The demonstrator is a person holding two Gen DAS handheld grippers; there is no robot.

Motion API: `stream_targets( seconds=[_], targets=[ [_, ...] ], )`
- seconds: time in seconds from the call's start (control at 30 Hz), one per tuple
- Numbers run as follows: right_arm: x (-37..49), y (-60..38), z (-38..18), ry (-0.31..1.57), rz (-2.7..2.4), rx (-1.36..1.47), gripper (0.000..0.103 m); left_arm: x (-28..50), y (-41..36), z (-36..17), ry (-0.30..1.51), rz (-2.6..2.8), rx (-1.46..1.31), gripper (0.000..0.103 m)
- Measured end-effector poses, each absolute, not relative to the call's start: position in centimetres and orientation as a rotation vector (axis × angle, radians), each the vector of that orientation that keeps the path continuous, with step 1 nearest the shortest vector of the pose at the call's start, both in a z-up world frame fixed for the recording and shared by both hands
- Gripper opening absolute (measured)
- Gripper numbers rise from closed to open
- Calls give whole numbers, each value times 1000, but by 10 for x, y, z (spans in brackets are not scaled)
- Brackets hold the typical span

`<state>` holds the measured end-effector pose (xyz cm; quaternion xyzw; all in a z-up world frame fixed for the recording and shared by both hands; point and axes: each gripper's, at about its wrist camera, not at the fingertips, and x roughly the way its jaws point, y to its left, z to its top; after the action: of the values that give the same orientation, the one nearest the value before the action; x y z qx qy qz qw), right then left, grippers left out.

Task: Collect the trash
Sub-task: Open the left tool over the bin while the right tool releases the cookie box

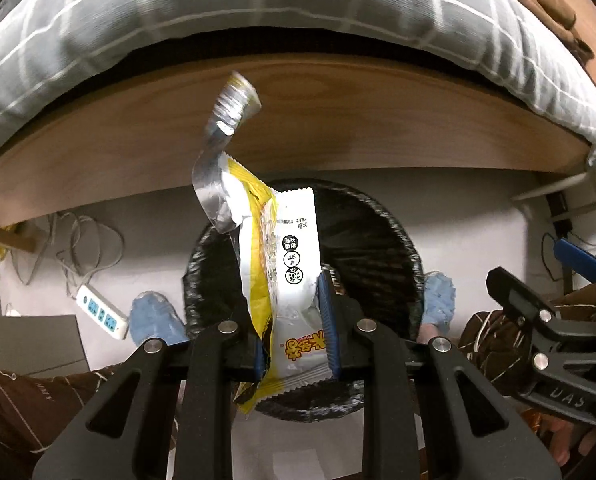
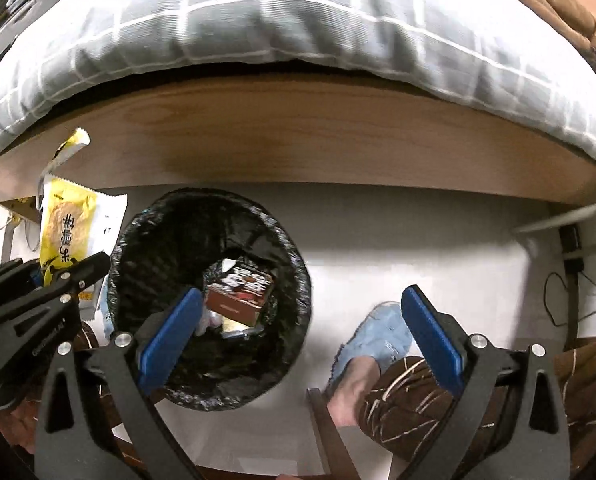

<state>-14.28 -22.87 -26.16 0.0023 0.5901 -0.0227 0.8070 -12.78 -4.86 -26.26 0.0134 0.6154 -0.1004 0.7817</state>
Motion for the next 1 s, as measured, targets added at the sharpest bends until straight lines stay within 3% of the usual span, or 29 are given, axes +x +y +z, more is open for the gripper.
stream_targets(
  seconds=[0.4,0.47,0.53,1.0],
  targets=[
    [-143,-241,-269,1263,-99,44,96,-136,-78,-268,1333,-260,97,24],
    [-144,-241,-266,1256,-100,42,96,-136,-81,-265,1330,-253,96,34],
    [-144,-241,-266,1253,-103,42,96,-137,-81,-262,1316,-242,94,54],
    [-135,-237,-222,1108,-88,53,96,-129,-64,-227,1183,-161,89,88]
  ],
)
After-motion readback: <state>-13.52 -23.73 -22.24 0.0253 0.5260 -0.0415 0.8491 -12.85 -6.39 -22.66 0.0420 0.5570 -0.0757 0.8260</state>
